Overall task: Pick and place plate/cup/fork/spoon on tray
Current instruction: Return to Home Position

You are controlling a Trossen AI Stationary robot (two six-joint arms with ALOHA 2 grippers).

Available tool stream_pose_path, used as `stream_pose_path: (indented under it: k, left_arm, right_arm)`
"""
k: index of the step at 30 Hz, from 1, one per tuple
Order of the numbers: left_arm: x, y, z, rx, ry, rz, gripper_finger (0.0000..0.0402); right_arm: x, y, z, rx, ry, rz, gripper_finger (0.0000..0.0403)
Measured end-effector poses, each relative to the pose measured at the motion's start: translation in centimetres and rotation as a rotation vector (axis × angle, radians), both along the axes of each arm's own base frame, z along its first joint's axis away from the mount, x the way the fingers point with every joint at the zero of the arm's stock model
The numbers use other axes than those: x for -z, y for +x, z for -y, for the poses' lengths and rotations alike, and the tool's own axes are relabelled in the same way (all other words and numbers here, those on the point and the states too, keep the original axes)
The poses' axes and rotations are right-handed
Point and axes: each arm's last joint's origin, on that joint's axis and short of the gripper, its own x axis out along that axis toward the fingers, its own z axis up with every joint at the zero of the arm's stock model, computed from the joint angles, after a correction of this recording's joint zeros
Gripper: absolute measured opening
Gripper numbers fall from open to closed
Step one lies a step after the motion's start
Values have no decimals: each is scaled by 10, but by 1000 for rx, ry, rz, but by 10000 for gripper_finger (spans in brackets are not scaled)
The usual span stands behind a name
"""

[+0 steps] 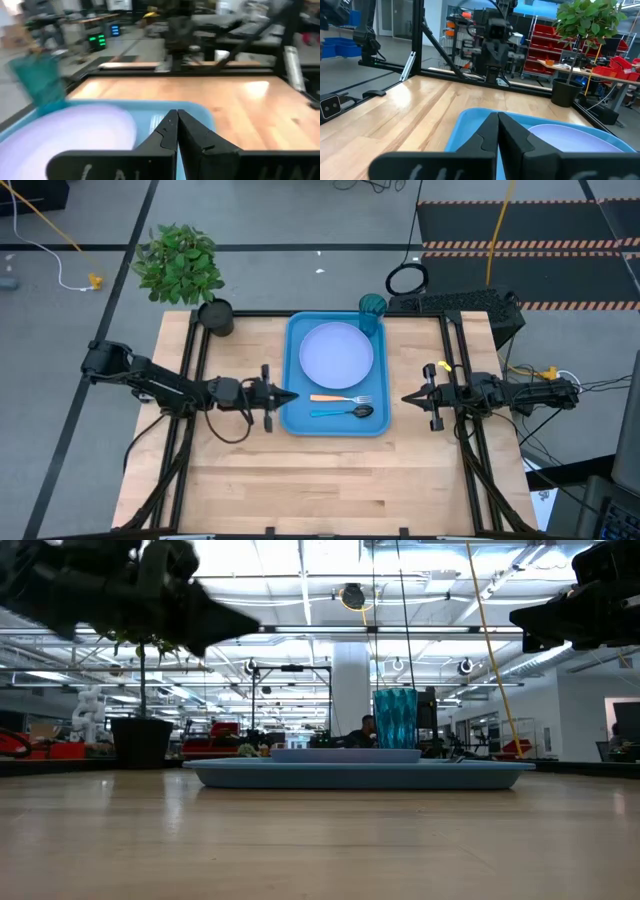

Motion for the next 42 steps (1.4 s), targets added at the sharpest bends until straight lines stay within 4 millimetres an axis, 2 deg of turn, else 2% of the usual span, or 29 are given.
stream_pose_path:
  k: [6, 13, 16, 31, 42]
  left_arm:
    - [26, -33, -5, -42, -75, 36, 4]
    - [36, -65, -10, -43, -64, 65, 3]
    - [34, -79, -12, -39, -58, 117, 2]
    - [13, -117, -15, 22, 90, 151, 2]
    - [11, -143, -16, 100, 151, 202, 5]
  right_arm:
    - [0, 0, 0, 0, 0, 3, 0]
    - [0, 0, 0, 0, 0, -1, 0]
    - [0, 0, 0, -1, 0, -4, 0]
    - [0, 0, 0, -3, -1, -5, 0]
    - [0, 0, 0, -3, -1, -6, 0]
